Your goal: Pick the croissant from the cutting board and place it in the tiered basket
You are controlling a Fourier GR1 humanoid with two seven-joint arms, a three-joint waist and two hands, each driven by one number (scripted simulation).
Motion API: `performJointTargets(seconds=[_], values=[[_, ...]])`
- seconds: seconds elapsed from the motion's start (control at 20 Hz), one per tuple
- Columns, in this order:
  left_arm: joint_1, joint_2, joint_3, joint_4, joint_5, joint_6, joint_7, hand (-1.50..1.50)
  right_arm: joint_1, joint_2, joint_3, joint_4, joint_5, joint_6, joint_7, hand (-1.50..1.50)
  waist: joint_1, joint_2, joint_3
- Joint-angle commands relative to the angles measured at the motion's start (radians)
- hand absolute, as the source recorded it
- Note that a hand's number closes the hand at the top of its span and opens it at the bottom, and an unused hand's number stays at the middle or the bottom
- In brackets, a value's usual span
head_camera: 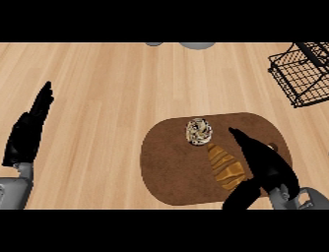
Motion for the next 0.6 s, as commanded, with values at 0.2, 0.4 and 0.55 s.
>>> performJointTargets(seconds=[0.2, 0.4, 0.55], values=[[0.018, -0.028, 0.013, -0.015, -0.031, 0.001, -0.005, 0.0, 0.03, 0.098, -0.005, 0.078, 0.053, 0.04, 0.06, -1.5, -0.002, 0.0, 0.0], [0.019, -0.02, 0.046, 0.058, -0.003, -0.044, -0.062, 0.0, 0.041, 0.104, -0.028, 0.115, 0.032, 0.078, 0.036, -1.5, -0.005, 0.001, 0.0], [0.004, -0.015, 0.04, 0.008, -0.017, -0.033, -0.014, 0.0, -0.01, 0.118, -0.002, 0.139, -0.062, 0.188, 0.013, 1.5, 0.001, 0.002, 0.0]])
